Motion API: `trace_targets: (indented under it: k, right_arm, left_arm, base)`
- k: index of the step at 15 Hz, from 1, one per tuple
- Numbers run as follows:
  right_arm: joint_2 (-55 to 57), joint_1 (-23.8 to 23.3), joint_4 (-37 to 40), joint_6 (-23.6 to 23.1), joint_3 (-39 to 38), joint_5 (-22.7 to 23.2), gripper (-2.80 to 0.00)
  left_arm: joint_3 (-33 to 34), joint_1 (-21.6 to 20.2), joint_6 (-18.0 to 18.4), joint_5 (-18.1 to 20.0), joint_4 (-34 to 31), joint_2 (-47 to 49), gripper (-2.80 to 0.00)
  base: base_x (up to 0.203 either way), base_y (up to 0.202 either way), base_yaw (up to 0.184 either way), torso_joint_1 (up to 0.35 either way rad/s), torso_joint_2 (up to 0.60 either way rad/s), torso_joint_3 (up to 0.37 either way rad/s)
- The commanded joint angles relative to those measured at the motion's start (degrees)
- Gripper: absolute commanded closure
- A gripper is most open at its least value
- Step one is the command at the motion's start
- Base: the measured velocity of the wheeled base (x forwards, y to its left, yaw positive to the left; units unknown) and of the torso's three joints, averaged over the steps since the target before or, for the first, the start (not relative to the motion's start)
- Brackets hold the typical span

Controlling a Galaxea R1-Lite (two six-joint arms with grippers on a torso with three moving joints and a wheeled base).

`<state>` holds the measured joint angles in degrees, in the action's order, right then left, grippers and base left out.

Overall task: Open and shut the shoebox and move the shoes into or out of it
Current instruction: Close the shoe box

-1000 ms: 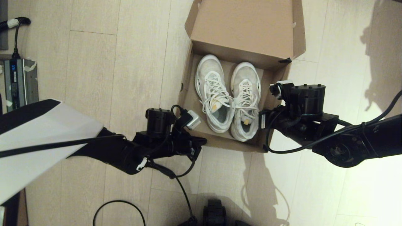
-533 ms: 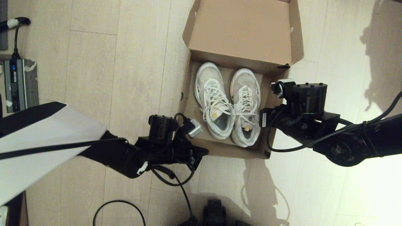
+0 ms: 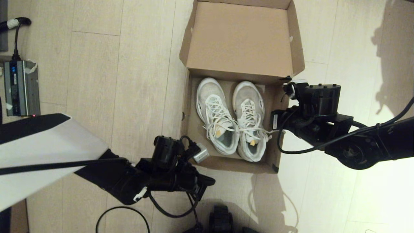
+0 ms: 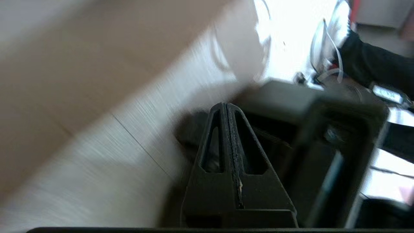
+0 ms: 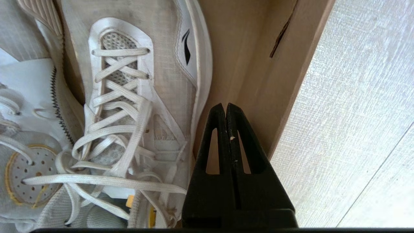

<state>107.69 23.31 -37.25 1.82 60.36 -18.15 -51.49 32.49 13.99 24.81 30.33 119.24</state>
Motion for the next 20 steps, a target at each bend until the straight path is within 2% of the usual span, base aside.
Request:
trace_targets:
  k: [1,4,7,9,10,12,14,15,17,18,20]
  right_arm:
    - [-0.4,-0.3,-0.2,0.0,-0.3,0.0,0.0]
    - [-0.4,-0.4,-0.2,0.0,-0.4,-0.1,0.0]
    - [-2.2,-0.4,-0.2,0.6,-0.8,-0.3,0.0]
    - [-5.5,-0.4,0.6,1.3,-1.3,-0.4,0.0]
    - [-8.1,-0.5,2.6,1.5,-1.3,-0.3,0.0]
    - [-15.0,-1.7,11.3,1.8,-0.2,-0.1,0.0]
    - [-19.5,-2.6,19.4,1.8,3.7,0.0,0.0]
    - [-19.7,-2.8,20.6,1.2,5.5,-0.2,0.0]
    - [-18.8,-3.1,20.6,-4.8,6.9,-0.3,0.0]
    - [-18.0,-4.0,20.5,-8.7,7.0,-0.2,0.0]
    - [-15.0,-5.4,19.9,-17.9,8.2,0.4,0.0]
  left_arm:
    - [1.0,0.4,-0.2,0.2,0.4,-0.5,0.0]
    - [3.7,1.9,-0.5,2.1,0.4,-1.2,0.0]
    - [7.2,4.2,-2.7,2.2,1.0,-1.7,0.0]
    - [7.7,4.9,-3.1,2.2,4.0,-2.0,0.0]
    - [6.3,4.9,-4.2,2.0,5.1,-3.0,0.0]
    - [2.4,4.9,-8.2,0.4,5.3,-8.5,0.0]
    - [-3.2,5.0,-11.2,-2.1,2.3,-16.3,0.0]
    - [-7.4,4.8,-11.9,-2.9,-1.0,-19.8,0.0]
    - [-16.5,2.4,-12.2,-4.4,-7.4,-23.4,0.0]
    - [-20.1,-1.1,-10.8,-4.8,-9.8,-24.0,0.0]
    - [-23.3,-9.4,-3.9,-4.4,-12.0,-23.0,0.0]
  base:
    - [0.0,0.0,0.0,0.0,0.0,0.0]
    - [0.0,0.0,0.0,0.0,0.0,0.0]
    - [0.0,0.0,0.0,0.0,0.0,0.0]
    - [0.0,0.0,0.0,0.0,0.0,0.0]
    - [0.0,0.0,0.0,0.0,0.0,0.0]
    - [0.0,0.0,0.0,0.0,0.0,0.0]
    - [0.0,0.0,0.0,0.0,0.0,0.0]
    - [0.0,0.0,0.0,0.0,0.0,0.0]
    - [0.0,0.0,0.0,0.0,0.0,0.0]
    - [0.0,0.0,0.0,0.0,0.0,0.0]
    - [0.0,0.0,0.0,0.0,0.0,0.0]
